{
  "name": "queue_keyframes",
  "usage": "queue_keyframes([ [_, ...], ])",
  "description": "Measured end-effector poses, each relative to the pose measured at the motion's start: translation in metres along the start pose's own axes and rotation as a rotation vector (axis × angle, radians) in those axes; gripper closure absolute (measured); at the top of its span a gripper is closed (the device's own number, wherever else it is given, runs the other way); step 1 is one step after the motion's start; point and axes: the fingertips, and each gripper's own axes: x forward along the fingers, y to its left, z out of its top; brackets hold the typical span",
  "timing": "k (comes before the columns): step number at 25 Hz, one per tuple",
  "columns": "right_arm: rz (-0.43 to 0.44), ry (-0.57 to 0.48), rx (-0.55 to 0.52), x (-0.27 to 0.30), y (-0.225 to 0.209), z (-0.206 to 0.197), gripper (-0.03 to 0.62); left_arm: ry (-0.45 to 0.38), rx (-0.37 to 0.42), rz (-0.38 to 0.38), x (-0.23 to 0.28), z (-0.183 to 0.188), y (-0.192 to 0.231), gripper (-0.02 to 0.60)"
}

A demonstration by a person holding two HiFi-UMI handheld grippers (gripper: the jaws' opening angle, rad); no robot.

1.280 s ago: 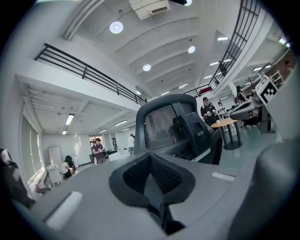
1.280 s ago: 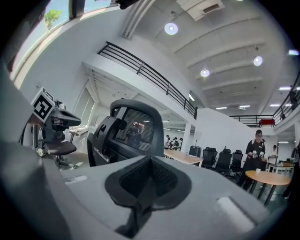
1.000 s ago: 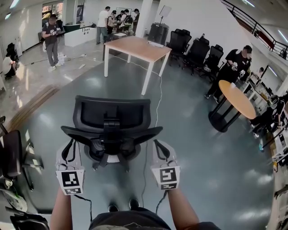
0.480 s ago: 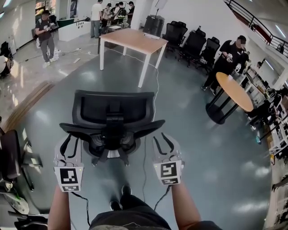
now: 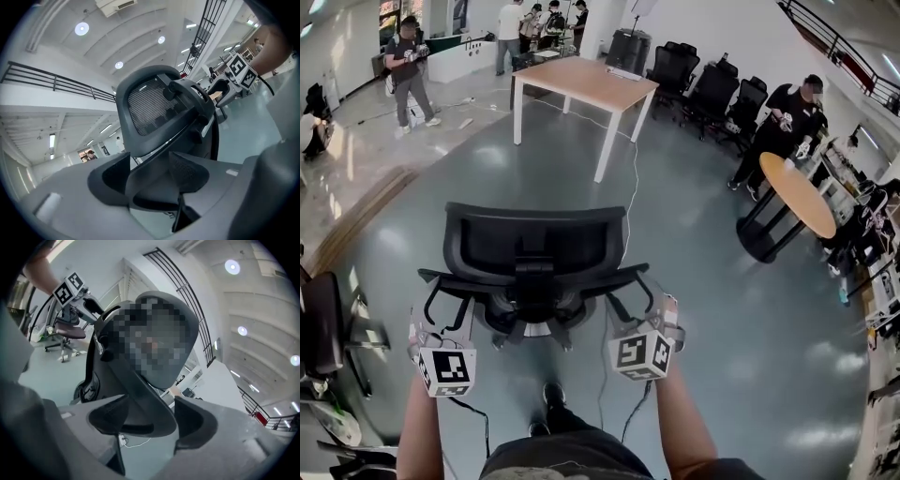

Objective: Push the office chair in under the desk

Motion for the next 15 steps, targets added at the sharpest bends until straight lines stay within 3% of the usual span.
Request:
queue_keyframes([
  [11,0.007,0.011,-0.108,0.028,-0.001,-0.005,0.301,-0.049,0.006,-0.012,0.006,0.009,0.005,0.284],
  [15,0.021,0.0,-0.134,0.03,-0.001,-0.004,0.301,-0.055,-0.034,-0.038,0.005,0.012,0.006,0.284],
])
